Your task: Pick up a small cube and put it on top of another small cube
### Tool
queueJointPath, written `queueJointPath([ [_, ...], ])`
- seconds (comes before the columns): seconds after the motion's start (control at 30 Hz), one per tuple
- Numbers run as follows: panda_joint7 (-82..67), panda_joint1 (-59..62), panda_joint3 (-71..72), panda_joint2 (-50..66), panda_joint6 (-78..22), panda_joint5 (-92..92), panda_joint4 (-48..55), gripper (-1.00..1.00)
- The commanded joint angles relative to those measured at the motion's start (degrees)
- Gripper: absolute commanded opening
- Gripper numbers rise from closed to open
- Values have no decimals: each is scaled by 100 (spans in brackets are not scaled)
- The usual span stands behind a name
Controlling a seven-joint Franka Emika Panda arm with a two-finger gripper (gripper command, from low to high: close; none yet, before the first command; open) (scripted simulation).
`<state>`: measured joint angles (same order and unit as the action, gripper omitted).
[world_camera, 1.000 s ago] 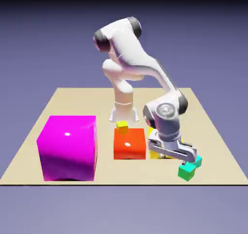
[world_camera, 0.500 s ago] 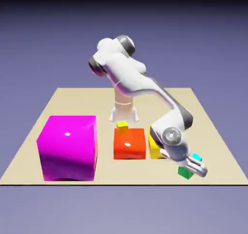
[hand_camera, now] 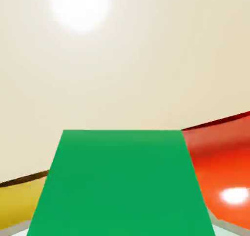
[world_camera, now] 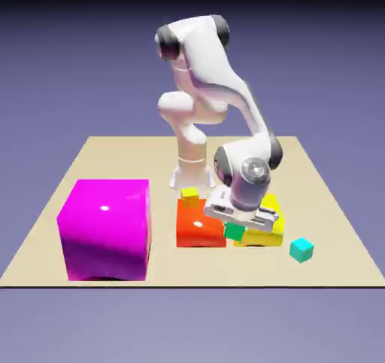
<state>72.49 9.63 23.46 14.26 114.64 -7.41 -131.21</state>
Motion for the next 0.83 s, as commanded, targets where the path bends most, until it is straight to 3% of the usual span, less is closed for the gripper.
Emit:
queueJointPath([
  [0.0, -239, -101, -162, -208, -83, -16, -135, -100],
  [0.53, -3699, -1519, -2441, -3137, -1201, -9, -2033, -100],
  [0.7, -3617, -1443, -2514, -2734, -45, -157, -2785, -100],
  [0.73, -3617, -1443, -2514, -2734, -44, -157, -2786, 100],
  [0.8, -3634, -1459, -2498, -2821, -293, -125, -2624, 100],
])
